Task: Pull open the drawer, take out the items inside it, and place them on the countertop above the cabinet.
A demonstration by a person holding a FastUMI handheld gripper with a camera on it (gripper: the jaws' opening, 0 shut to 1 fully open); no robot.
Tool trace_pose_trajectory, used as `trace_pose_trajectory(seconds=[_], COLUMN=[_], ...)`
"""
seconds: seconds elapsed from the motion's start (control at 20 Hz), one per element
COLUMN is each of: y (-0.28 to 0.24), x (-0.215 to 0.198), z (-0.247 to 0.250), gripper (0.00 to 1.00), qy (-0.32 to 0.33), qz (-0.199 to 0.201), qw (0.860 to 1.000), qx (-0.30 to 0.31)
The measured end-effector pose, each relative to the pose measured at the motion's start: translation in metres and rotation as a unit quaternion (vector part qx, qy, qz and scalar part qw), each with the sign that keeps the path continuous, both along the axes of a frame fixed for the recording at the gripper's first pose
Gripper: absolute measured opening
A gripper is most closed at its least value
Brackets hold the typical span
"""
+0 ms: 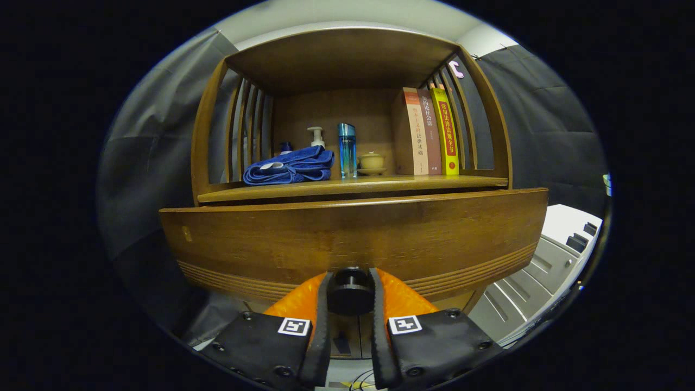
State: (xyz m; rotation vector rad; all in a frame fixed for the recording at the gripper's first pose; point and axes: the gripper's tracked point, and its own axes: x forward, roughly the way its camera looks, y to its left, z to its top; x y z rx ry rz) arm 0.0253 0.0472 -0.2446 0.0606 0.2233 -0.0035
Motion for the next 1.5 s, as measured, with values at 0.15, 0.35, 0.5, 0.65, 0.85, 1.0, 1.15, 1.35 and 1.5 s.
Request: trace_pose_trajectory(seconds=[0.15,0.35,0.5,0.65,0.85,1.0,1.15,1.35,1.5], y=[-0.001,0.0,0.0,0.0,0.0,0.0,0.002,0.004,0.0], x=[-0.012,-0.028,-0.046,-0.059,-0.075,-0.076,-0.076,-0.08,-0.084], z=[0.001,0.006,0.011,0.014,0.013,0.011,0.008,0.011,0.039], gripper=[0.4,0.39,0.39,0.39,0.39,0.39,0.46,0.65,0.81], qy=[0.012,0.011,0.014,0.026,0.03,0.023,0.022,0.023,0.003], qz=[0.001,0.001,0.003,0.006,0.013,0.012,0.016,0.026,0.024], qw=[1.0,1.0,1.0,1.0,0.999,1.0,1.0,0.999,1.0], qx=[-0.003,0.004,0.006,0.015,0.014,0.004,-0.003,-0.006,-0.001])
